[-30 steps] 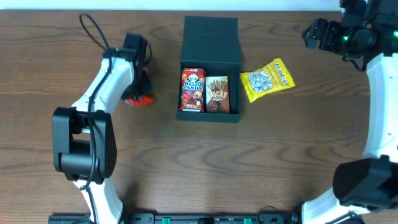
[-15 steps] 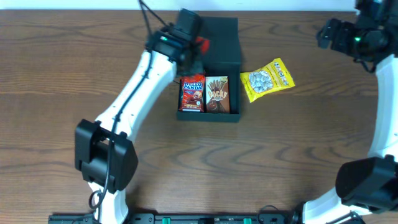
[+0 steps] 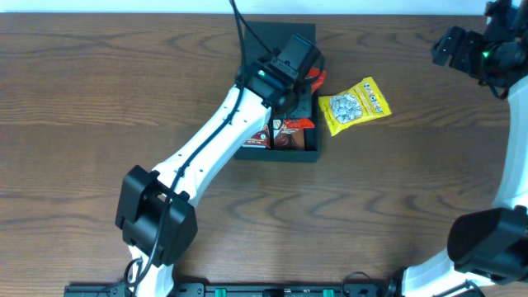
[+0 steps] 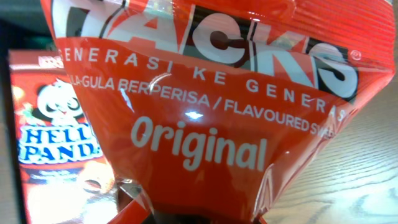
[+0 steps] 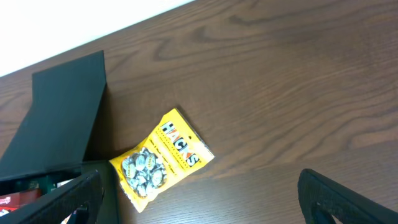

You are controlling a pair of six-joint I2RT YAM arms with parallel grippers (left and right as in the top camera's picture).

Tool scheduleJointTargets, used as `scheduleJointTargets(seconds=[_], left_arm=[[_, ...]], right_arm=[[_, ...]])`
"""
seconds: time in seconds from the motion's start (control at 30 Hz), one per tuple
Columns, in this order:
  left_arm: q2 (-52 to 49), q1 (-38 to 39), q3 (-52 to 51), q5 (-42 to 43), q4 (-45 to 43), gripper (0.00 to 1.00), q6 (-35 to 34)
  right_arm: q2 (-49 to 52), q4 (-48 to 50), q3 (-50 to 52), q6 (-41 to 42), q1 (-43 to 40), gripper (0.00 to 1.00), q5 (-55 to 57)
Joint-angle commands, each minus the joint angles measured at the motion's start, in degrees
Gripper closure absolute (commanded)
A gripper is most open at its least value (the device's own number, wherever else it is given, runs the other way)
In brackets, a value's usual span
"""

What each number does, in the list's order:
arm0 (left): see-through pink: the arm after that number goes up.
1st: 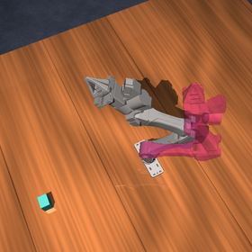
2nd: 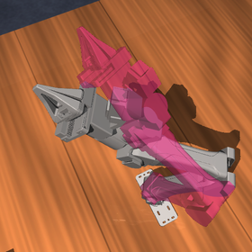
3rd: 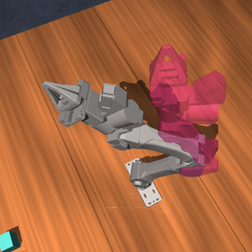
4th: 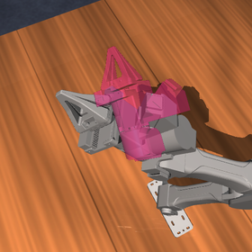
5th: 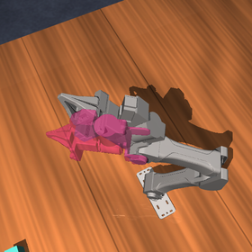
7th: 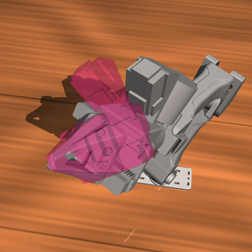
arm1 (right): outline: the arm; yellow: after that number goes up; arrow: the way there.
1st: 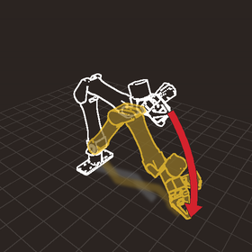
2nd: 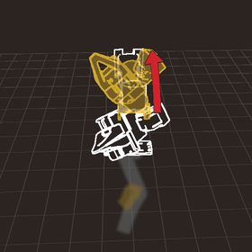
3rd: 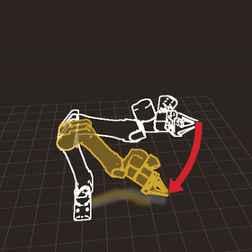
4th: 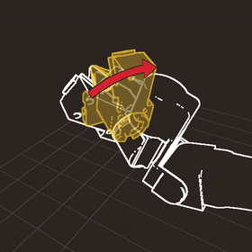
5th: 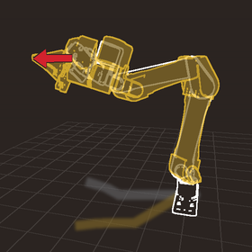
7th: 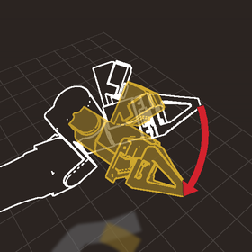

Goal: Pack container
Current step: 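Carry the red Hacks bag into the black box beside Pocky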

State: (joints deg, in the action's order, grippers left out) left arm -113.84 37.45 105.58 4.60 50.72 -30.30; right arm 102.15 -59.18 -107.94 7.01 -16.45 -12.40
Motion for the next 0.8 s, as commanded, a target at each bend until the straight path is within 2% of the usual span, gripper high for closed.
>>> scheduleJointTargets(seconds=[0.0, 0.13, 0.17, 0.23, 0.27, 0.43, 0.63, 0.77], left_arm=[[-1.7, -0.2, 0.9, 1.0, 0.7, 0.94, -5.3], [-2.7, -0.2, 0.9, 4.2, 0.9, 0.94, -5.9], [-2.8, -0.2, 0.9, 4.7, 1.0, 0.9, -5.7], [-2.9, -0.2, 0.9, 4.9, 1.0, 0.45, -5.7], [-2.9, -0.2, 0.9, 4.9, 0.9, 0.28, -5.4], [-2.8, -0.2, 0.9, 4.3, 0.9, 0.08, -4.8], [-2.4, -0.8, 1.4, 3.5, 0.9, 0.1, -4.4], [-0.9, -2.7, 1.7, 0.1, 1.5, 0.1, -2.9]], right_arm=[[-0.6, -0.5, -0.8, 0.6, -0.4, 0.01, 0.2], [-0.6, -0.6, -0.8, 0.5, -0.4, 0.01, 0.2], [-0.6, -0.6, -0.8, 0.1, -0.4, 0.01, 0.2], [-0.6, -0.7, -0.8, 0.0, -0.4, 0.01, 0.2], [-0.6, -0.7, -0.8, 0.0, -0.4, 0.01, 0.2], [-0.6, -0.7, -0.8, -0.4, -0.4, 0.01, 0.2], [-0.6, -0.9, -0.8, -1.1, -0.4, 0.01, 0.2], [-0.6, -1.0, 0.0, -1.7, -0.4, 0.01, -1.4]])
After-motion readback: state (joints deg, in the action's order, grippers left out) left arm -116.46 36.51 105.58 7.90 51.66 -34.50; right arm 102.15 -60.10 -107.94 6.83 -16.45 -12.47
